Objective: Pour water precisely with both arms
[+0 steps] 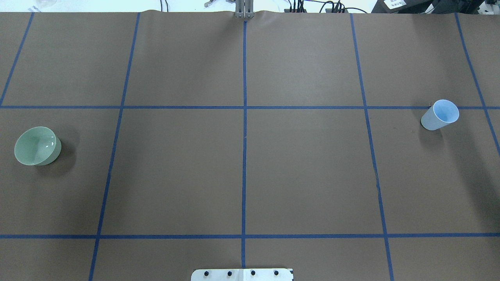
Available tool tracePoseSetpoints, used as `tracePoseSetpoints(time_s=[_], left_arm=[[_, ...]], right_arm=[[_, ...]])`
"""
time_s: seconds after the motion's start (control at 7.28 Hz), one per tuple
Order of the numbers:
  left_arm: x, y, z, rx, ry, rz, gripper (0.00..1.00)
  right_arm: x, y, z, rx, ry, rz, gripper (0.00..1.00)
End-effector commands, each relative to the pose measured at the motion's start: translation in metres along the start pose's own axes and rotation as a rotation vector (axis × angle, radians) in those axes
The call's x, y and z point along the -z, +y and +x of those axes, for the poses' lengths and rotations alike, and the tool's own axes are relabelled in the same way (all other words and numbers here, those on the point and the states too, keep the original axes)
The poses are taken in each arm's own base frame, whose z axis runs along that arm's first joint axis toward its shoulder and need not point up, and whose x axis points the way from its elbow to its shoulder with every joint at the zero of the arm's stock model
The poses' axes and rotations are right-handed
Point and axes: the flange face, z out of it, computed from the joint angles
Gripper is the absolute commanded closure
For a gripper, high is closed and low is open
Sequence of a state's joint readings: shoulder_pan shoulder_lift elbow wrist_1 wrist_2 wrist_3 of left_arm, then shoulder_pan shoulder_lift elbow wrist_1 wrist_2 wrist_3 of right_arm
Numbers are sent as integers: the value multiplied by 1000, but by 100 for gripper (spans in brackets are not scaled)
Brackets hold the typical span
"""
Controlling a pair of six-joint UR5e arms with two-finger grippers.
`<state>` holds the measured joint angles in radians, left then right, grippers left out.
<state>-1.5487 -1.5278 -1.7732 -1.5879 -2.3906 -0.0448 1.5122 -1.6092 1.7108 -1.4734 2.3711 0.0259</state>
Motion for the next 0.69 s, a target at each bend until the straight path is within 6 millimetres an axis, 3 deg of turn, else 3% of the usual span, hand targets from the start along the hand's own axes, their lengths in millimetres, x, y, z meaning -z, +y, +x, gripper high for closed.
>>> tracePoseSetpoints(time_s=[0.0,0.41,0.55], left_arm=[[4,11,5,-10,1,6,0],[4,17,4,5,10,-2,0],[0,33,0,19,8,-17,0]], right_arm=[[-5,9,3,5,2,2,0],[-4,6,1,19,30,6,0],[2,3,-5,28,29,16,0]])
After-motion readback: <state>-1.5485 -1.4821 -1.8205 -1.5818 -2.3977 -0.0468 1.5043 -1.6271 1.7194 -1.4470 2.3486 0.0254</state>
